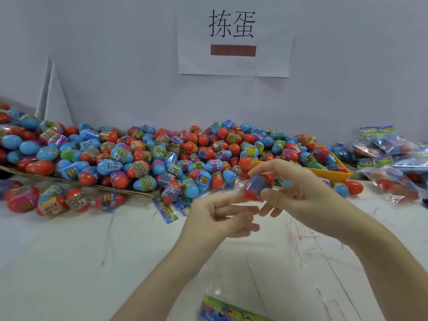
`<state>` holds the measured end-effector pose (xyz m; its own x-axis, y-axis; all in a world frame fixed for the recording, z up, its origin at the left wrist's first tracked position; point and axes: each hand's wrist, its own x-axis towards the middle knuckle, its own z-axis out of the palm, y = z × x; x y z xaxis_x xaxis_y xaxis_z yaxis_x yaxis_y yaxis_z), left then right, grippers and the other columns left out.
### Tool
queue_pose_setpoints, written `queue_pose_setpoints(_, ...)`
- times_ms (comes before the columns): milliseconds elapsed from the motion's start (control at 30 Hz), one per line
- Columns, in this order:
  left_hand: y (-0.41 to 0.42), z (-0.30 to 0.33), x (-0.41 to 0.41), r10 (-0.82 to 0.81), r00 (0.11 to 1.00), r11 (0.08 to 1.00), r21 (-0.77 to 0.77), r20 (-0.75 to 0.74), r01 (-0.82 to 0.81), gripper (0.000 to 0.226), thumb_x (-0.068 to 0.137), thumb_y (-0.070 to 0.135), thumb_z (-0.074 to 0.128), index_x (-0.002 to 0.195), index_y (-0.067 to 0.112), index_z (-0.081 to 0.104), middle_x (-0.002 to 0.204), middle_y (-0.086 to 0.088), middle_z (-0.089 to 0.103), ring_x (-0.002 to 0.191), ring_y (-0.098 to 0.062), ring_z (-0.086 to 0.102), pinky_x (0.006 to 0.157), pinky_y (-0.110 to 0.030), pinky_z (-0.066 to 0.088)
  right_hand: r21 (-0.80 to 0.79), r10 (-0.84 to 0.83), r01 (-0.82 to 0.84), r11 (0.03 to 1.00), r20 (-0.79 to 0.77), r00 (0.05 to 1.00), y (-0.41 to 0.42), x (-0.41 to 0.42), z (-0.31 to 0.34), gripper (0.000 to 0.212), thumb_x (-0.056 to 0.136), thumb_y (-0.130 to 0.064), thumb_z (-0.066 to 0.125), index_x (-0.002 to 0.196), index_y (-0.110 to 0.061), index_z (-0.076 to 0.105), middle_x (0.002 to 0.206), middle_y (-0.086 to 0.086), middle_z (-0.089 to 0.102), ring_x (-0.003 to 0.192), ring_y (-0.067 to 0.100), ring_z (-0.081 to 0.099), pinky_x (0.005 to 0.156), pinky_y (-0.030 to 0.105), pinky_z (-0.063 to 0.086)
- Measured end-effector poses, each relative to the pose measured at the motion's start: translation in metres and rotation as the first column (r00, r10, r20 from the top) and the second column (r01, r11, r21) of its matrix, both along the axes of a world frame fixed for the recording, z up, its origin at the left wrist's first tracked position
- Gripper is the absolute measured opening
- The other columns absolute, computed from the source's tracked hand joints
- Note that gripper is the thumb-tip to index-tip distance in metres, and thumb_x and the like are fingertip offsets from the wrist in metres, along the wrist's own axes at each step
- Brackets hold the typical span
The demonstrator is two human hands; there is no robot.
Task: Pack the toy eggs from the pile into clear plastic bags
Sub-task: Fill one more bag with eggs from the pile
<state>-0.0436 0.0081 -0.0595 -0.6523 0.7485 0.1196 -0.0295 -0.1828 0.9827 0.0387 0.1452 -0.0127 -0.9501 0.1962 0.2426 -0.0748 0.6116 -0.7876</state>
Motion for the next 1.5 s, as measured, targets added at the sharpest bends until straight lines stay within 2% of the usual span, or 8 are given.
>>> queue_pose_setpoints(200, 0.0, 0.0, -0.002, 0.084, 0.996, 0.995, 0.05, 0.041, -0.086, 0.022, 0.062, 0.0, 0.073, 0.081, 0.009, 0.068, 0.064, -0.008, 0.072, 0.053, -0.016, 0.068, 0.05, -0.018, 0.051, -0.014, -0.077, 0.076, 0.997, -0.121, 0.99, 0.004, 0.0, -0.001, 0.028, 0.086, -0.014, 0.054, 0.092, -0.04, 0.048, 0.087, -0.023, 0.058, 0.079, 0.0, 0.064, 0.067, 0.011, 0.05)
queue_pose_setpoints(400, 0.0, 0.002, 0.0, 0.127, 0.992, 0.986, 0.113, -0.018, -0.124, 0.017, 0.052, 0.004, 0.076, 0.063, 0.016, 0.072, 0.063, -0.008, 0.072, 0.053, -0.015, 0.067, 0.05, -0.017, 0.05, 0.021, -0.062, 0.063, 0.998, -0.043, 0.997, 0.0, 0.0, 0.001, 0.033, 0.087, -0.01, 0.055, 0.09, -0.041, 0.046, 0.096, -0.019, 0.053, 0.066, 0.001, 0.065, 0.055, 0.009, 0.047)
queue_pose_setpoints(567, 0.001, 0.002, 0.0, 0.148, 0.989, 0.984, 0.101, -0.03, -0.144, 0.029, 0.059, -0.007, 0.076, 0.059, 0.021, 0.073, 0.06, -0.007, 0.071, 0.052, -0.013, 0.067, 0.049, -0.017, 0.05, 0.074, -0.038, 0.036, 0.997, 0.019, 0.999, -0.004, 0.003, 0.003, 0.032, 0.087, -0.014, 0.057, 0.09, -0.045, 0.048, 0.1, -0.024, 0.05, 0.06, 0.005, 0.064, 0.063, 0.019, 0.055)
queue_pose_setpoints(900, 0.003, 0.001, 0.001, 0.094, 0.994, 0.992, 0.094, -0.047, -0.089, 0.028, 0.062, -0.004, 0.077, 0.079, 0.017, 0.074, 0.071, -0.004, 0.074, 0.062, -0.011, 0.069, 0.056, -0.015, 0.051, -0.021, -0.044, 0.044, 0.999, -0.001, 0.999, -0.005, 0.004, 0.006, 0.038, 0.081, -0.003, 0.064, 0.093, -0.038, 0.054, 0.099, -0.01, 0.058, 0.044, 0.008, 0.057, 0.052, 0.019, 0.052)
queue_pose_setpoints(1100, 0.005, -0.001, 0.006, 0.082, 0.995, 0.991, 0.114, -0.048, -0.076, 0.041, 0.065, -0.01, 0.074, 0.073, 0.03, 0.075, 0.078, 0.002, 0.075, 0.07, -0.012, 0.071, 0.061, -0.015, 0.052, 0.073, -0.098, 0.092, 0.993, 0.091, 0.991, -0.005, 0.001, 0.005, 0.024, 0.077, -0.018, 0.068, 0.086, -0.034, 0.053, 0.092, -0.013, 0.059, 0.059, 0.005, 0.065, 0.058, 0.019, 0.054)
queue_pose_setpoints(1233, 0.005, -0.002, 0.006, 0.111, 0.993, 0.984, 0.142, -0.042, -0.104, 0.046, 0.067, -0.012, 0.072, 0.07, 0.034, 0.075, 0.079, 0.004, 0.075, 0.072, -0.012, 0.071, 0.062, -0.014, 0.052, 0.025, -0.109, 0.107, 0.994, 0.107, 0.988, -0.003, 0.0, 0.004, 0.019, 0.081, -0.019, 0.063, 0.086, -0.034, 0.052, 0.094, -0.01, 0.059, 0.054, 0.009, 0.067, 0.045, 0.012, 0.044)
queue_pose_setpoints(1367, 0.007, -0.003, 0.007, 0.11, 0.993, 0.983, 0.155, -0.035, -0.103, 0.047, 0.067, -0.012, 0.072, 0.069, 0.034, 0.074, 0.079, 0.007, 0.074, 0.072, -0.01, 0.071, 0.061, -0.013, 0.052, 0.065, -0.14, 0.131, 0.989, 0.145, 0.98, -0.001, -0.001, 0.004, 0.018, 0.083, -0.02, 0.063, 0.084, -0.035, 0.053, 0.095, -0.016, 0.054, 0.056, 0.008, 0.066, 0.048, 0.016, 0.05)
queue_pose_setpoints(1500, 0.008, -0.007, 0.007, 0.108, 0.991, 0.985, 0.142, -0.084, -0.096, 0.043, 0.067, -0.009, 0.074, 0.083, 0.03, 0.071, 0.083, 0.007, 0.074, 0.074, -0.01, 0.071, 0.063, -0.014, 0.052, 0.055, -0.091, 0.084, 0.995, 0.136, 0.986, -0.005, 0.0, 0.006, 0.025, 0.076, -0.015, 0.07, 0.081, -0.038, 0.06, 0.09, -0.017, 0.057, 0.056, 0.006, 0.066, 0.053, 0.014, 0.052)
